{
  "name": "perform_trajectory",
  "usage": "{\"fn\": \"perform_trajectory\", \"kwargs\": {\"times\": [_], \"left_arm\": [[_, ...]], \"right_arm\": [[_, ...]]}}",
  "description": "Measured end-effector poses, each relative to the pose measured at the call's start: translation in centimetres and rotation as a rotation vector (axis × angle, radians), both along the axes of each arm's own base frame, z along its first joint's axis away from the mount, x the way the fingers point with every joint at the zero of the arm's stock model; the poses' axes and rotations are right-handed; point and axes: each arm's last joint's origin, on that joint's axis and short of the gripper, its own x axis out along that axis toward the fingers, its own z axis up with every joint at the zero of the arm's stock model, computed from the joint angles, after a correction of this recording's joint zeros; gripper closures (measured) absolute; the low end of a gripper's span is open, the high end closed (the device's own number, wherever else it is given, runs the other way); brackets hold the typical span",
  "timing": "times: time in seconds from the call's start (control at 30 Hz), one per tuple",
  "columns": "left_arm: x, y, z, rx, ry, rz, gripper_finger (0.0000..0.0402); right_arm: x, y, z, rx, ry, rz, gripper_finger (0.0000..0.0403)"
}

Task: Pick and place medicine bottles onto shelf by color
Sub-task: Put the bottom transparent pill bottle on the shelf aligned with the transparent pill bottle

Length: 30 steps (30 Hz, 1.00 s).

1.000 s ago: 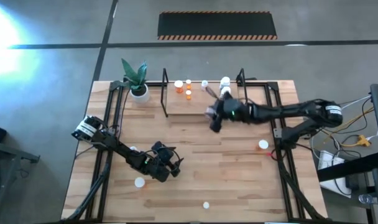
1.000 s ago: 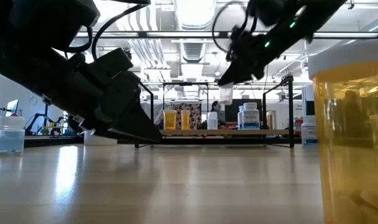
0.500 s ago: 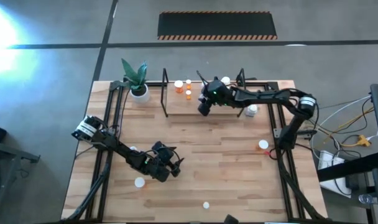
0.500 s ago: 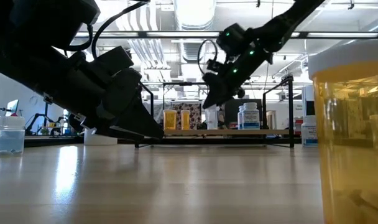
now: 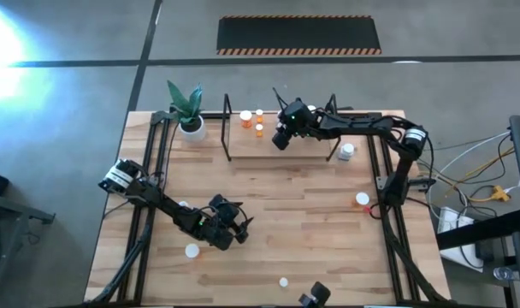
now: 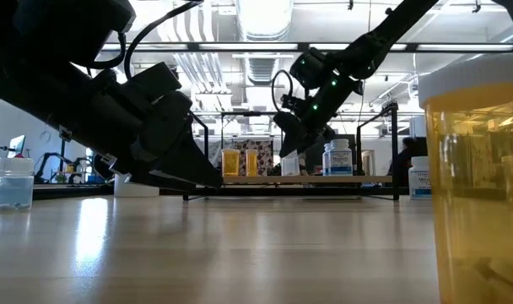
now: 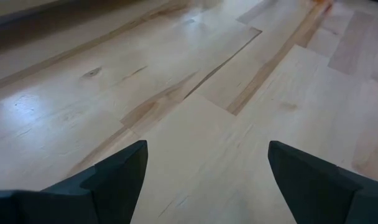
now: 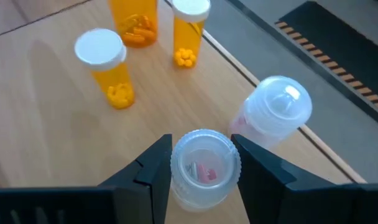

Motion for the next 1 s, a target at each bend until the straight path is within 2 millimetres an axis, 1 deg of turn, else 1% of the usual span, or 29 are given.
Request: {"fn": "perform_trajectory", "kwargs": {"times": [0.4, 0.63, 0.73, 0.87, 1.0], "left_arm": [[0.0, 0.0, 0.0, 0.0, -0.001, 0.0, 0.0086], [0.0, 0.0, 0.0, 0.0, -0.001, 0.0, 0.0086], [0.0, 0.0, 0.0, -0.001, -0.001, -0.001, 0.0086], [0.0, 0.0, 0.0, -0.001, -0.001, -0.001, 0.0086], [0.0, 0.0, 0.0, -0.002, -0.004, -0.001, 0.0086]], "right_arm": [[-0.1, -0.1, 0.0, 0.001, -0.003, -0.005, 0.0254], [0.0, 0.0, 0.3, 0.007, -0.022, 0.034, 0.0247], [-0.1, 0.1, 0.6, 0.005, -0.033, 0.039, 0.0221], [-0.2, 0.2, 1.4, -0.019, -0.04, 0.053, 0.017], [-0.8, 0.5, 3.1, -0.063, -0.049, 0.08, 0.0136]]}}
